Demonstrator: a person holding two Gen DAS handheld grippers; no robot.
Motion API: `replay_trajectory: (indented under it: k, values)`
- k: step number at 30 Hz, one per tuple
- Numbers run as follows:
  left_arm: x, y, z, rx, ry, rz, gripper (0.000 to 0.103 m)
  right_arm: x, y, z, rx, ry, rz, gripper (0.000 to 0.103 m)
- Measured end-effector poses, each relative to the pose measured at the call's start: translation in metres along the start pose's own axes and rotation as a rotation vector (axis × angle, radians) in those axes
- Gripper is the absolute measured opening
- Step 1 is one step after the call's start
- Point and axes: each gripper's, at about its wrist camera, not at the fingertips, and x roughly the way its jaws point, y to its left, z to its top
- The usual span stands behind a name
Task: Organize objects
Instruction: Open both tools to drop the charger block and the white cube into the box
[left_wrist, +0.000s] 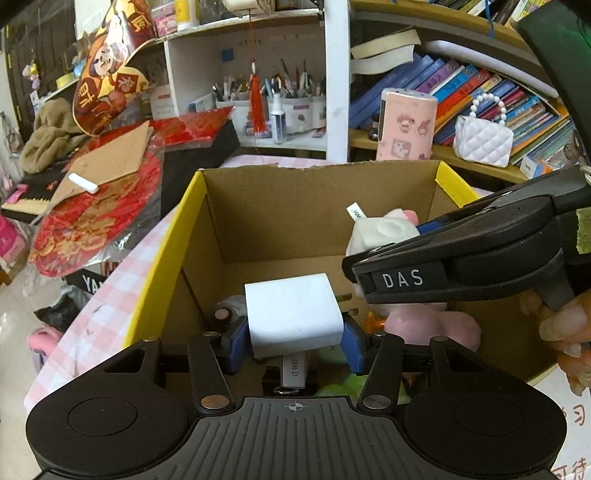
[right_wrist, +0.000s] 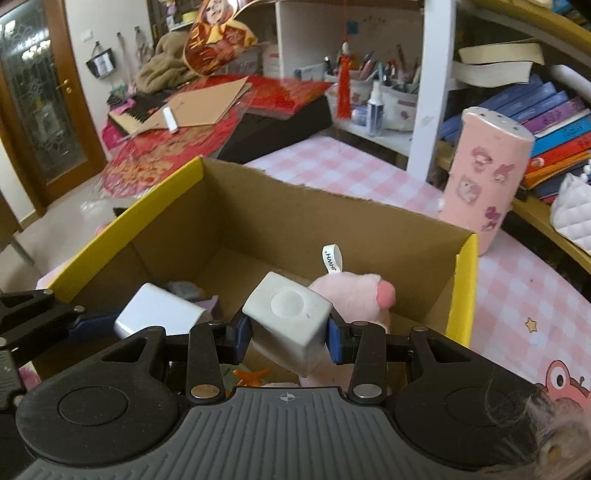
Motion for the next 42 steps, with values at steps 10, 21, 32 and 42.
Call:
replay_trajectory:
  k: [10, 21, 32, 42]
  values:
    - [-0.002, -0.007, 0.001, 0.035, -0.031, 0.010, 0.051, 0.002, -0.003, 0.000, 0.032, 0.014, -0.006, 0.039]
    - [-0.020, -0.001, 0.004, 0.031, -0.087, 0.010, 0.062, -0.017, -0.001, -0.003, 0.043, -0.089, -0.047, 0.072]
    - [-0.057, 0.008, -0.002, 0.028, -0.173, -0.006, 0.082, -0.068, 0.002, -0.013, 0.156, -0.238, -0.121, 0.073]
    - [-0.096, 0.015, -0.017, 0.038, -0.239, -0.041, 0.091, -0.132, 0.008, -0.049, 0.287, -0.357, -0.281, 0.077]
